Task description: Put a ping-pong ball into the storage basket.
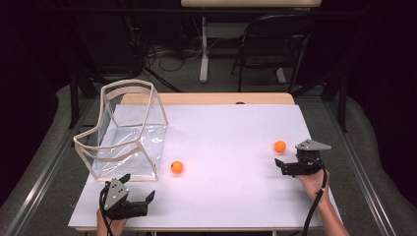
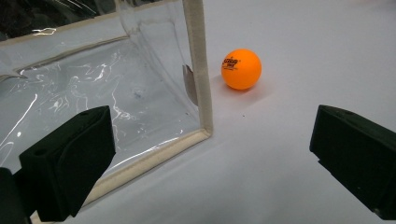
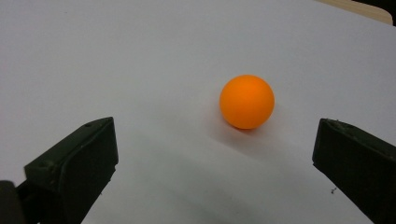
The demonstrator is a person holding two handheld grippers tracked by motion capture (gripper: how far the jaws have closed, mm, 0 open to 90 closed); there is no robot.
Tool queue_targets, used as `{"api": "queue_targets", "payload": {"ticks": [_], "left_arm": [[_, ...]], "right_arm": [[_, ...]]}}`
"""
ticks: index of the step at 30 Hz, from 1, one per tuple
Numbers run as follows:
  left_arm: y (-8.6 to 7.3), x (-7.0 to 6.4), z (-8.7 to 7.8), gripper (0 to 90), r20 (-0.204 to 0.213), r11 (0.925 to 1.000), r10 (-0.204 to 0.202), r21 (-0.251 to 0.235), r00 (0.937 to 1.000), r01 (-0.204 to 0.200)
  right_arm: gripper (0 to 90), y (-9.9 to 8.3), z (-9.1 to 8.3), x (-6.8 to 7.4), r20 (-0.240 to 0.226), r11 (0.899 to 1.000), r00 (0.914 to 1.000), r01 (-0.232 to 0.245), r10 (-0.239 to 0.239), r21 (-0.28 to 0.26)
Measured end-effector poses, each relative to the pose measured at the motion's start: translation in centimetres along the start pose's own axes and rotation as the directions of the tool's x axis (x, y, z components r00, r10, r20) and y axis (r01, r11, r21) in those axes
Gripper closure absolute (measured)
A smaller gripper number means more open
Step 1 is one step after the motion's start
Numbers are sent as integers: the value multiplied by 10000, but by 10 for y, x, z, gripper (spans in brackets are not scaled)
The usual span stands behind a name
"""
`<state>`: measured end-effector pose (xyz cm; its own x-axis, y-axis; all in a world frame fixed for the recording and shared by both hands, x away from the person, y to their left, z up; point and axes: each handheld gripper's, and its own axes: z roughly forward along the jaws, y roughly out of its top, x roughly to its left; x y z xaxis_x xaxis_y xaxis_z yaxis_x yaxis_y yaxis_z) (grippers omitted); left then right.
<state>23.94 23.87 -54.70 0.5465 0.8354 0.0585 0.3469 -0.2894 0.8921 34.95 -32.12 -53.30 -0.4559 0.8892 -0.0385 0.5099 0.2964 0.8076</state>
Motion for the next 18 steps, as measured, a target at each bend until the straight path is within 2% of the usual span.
{"api": "queue_targets", "payload": {"ticks": [18], "left_arm": [[0,0,0,1,31,10000,25,17,10000,-26]], "right_arm": [[0,12,23,-17,286,9996,9994,-191,185,216]]}}
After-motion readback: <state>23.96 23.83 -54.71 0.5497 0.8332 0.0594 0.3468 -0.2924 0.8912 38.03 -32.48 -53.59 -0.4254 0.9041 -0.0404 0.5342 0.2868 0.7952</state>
